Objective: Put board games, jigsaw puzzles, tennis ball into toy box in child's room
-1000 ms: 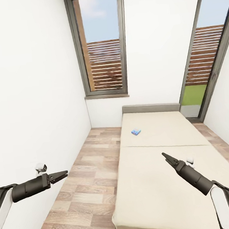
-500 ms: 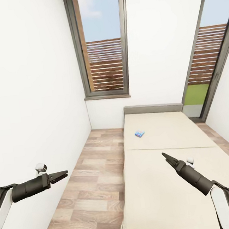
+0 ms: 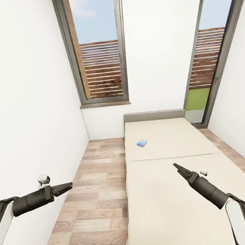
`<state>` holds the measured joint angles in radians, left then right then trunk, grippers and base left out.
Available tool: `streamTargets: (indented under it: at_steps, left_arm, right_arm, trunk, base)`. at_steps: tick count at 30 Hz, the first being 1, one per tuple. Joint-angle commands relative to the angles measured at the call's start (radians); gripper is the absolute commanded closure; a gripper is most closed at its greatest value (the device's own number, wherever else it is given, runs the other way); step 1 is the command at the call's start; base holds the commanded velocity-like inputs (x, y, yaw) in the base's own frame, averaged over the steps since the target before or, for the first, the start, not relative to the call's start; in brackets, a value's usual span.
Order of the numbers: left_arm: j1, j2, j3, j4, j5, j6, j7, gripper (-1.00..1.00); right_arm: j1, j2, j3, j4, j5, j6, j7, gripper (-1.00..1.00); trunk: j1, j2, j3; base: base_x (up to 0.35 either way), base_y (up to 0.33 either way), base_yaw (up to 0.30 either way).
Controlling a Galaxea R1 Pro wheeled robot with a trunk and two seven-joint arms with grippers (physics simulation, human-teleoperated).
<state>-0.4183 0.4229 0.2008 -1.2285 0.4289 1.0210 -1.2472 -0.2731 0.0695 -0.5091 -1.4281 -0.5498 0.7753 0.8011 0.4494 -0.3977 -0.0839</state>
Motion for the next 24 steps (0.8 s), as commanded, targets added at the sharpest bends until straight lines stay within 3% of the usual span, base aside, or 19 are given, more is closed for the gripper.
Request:
streamTargets:
  at_steps: [1,24]
  left_arm:
    - [-0.001,0.000,0.000,0.000,0.002,0.007,-0.001,-1.00]
    - [-0.001,0.000,0.000,0.000,0.002,0.007,-0.002,-1.00]
  right_arm:
    - [-0.001,0.001,-0.003,0.000,-0.001,0.006,0.003,-1.00]
    - [-0.001,0.001,-0.009,0.024,-0.001,0.006,0.003,-1.00]
  trunk:
    - [0.001,-0.002,-0.003]
    - [0.001,-0.002,-0.014]
  base:
    - [0.010,0.005,-0.243]
    - [0.001,0.079,-0.259]
